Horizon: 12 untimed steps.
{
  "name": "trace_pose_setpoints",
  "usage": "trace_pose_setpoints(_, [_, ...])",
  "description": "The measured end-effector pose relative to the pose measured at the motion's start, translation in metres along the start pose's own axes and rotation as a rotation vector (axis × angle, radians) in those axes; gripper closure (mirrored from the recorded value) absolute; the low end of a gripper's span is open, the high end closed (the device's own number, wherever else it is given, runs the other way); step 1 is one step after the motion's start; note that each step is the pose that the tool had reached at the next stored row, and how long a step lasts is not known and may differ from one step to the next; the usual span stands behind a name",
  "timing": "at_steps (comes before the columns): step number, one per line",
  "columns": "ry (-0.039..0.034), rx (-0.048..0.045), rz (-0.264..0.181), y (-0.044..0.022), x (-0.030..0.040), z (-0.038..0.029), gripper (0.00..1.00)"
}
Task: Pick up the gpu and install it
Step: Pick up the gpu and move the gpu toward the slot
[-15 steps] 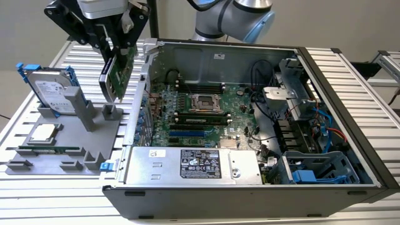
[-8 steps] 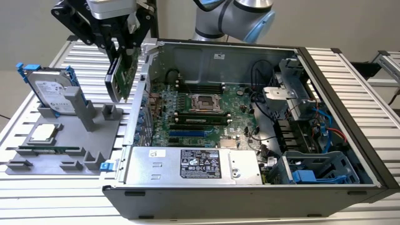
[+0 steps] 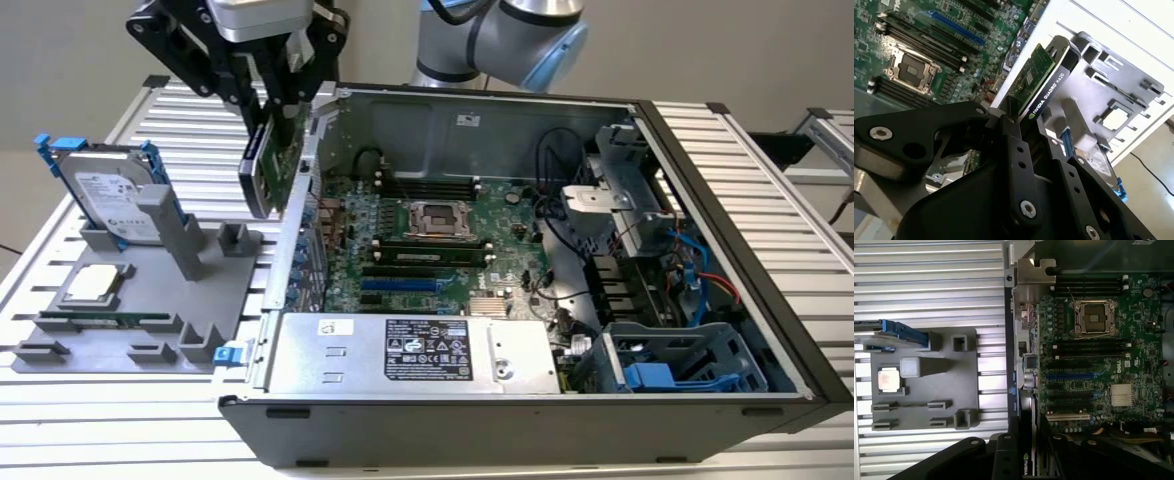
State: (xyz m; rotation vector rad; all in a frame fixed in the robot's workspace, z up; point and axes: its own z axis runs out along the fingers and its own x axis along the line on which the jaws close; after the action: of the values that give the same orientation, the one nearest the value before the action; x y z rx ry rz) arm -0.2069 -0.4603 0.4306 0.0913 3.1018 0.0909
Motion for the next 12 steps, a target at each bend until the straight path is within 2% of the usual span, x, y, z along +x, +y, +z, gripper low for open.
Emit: trace_pose_setpoints(12, [0.0000, 0.0000, 0.000, 0.0009, -0.0146, 0.0006, 1.00])
